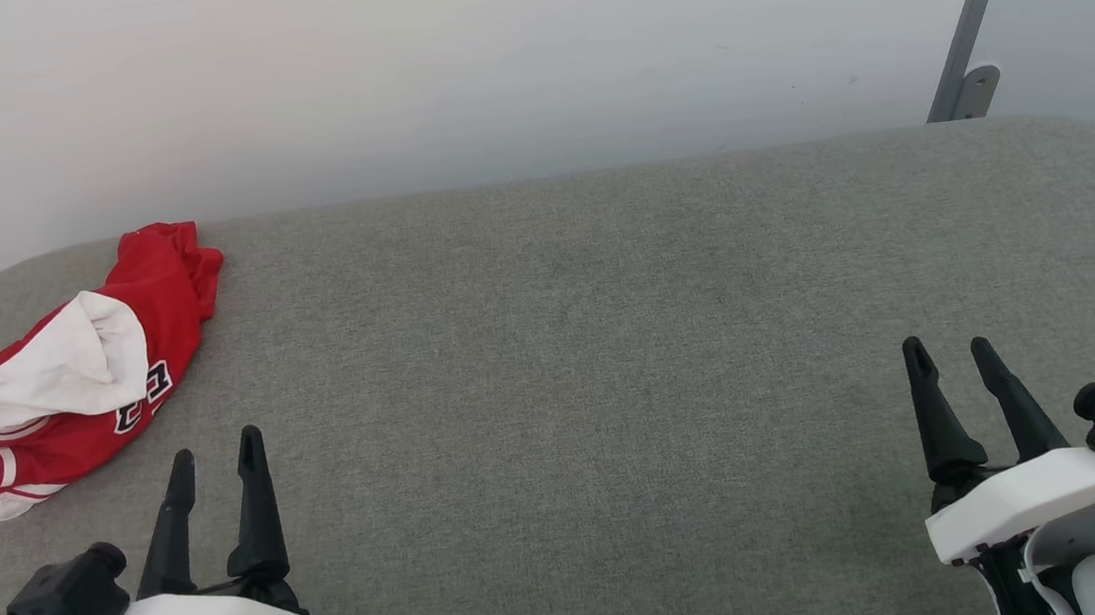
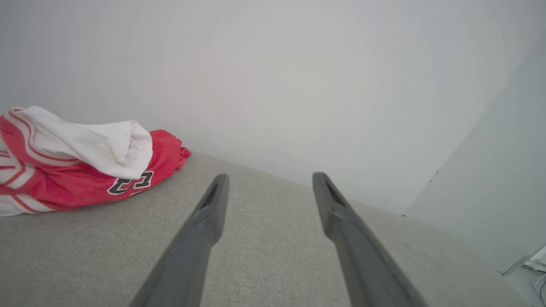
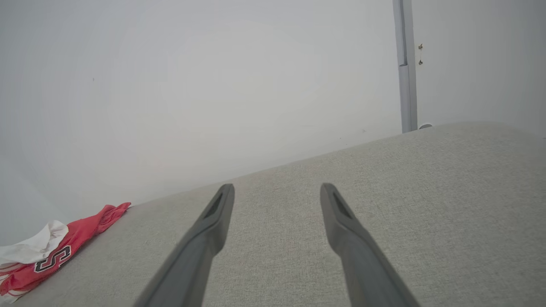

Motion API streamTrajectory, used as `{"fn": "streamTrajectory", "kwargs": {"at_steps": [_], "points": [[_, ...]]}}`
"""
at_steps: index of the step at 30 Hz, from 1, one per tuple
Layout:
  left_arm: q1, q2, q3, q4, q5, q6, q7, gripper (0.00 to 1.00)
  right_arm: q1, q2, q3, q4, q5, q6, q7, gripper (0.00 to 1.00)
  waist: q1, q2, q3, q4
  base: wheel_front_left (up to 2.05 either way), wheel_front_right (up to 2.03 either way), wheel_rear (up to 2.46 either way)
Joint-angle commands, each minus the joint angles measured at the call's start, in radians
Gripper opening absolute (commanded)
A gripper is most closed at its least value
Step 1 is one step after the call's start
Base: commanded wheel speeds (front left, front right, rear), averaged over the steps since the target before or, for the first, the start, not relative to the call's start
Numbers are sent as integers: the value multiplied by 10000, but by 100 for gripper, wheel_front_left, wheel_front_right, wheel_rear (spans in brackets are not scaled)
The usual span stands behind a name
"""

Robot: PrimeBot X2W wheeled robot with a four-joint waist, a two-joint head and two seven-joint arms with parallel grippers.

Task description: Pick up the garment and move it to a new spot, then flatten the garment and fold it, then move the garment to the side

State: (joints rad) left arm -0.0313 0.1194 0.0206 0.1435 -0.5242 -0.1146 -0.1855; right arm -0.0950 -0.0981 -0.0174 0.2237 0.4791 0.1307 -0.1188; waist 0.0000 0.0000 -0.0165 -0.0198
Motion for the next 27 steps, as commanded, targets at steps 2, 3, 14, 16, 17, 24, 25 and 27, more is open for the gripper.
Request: {"fn": "streamTrajectory", "kwargs": {"at_steps": [2, 3, 14, 16, 17, 24, 25, 27], "points": [[40, 61, -26, -111, 393, -54, -130, 100, -201, -50, 34, -116, -356, 0, -112, 100, 0, 0, -2, -5, 0, 0, 0], [39, 65, -38, -111, 466, -60, -147, 100, -199, -45, 33, -114, -424, 0, -136, 100, 0, 0, -4, -7, 0, 0, 0], [48, 154, -98, -164, 1323, -84, -383, 100, -174, 23, 36, -211, -1405, 0, -316, 100, 0, 0, -37, -18, 0, 0, 0], [71, 163, -99, -181, 1483, -81, -422, 100, -165, 31, 27, -234, -1557, 0, -346, 100, 0, 0, -38, -19, 0, 0, 0], [83, 166, -97, -191, 1541, -84, -445, 100, -162, 32, 25, -247, -1630, -1, -364, 100, 0, 0, -36, -18, 0, 0, 0], [132, 189, -115, -233, 1906, -89, -550, 100, -169, -3, 42, -299, -2100, -1, -455, 100, 0, 0, -34, -27, 0, 0, 0], [125, 198, -119, -243, 1983, -92, -571, 100, -169, -6, 46, -304, -2160, -1, -478, 100, 0, 0, -37, -29, 0, 0, 0], [120, 208, -124, -259, 2116, -98, -619, 100, -174, -20, 51, -313, -2308, -1, -522, 100, 0, 0, -41, -35, 0, 0, 0]]}}
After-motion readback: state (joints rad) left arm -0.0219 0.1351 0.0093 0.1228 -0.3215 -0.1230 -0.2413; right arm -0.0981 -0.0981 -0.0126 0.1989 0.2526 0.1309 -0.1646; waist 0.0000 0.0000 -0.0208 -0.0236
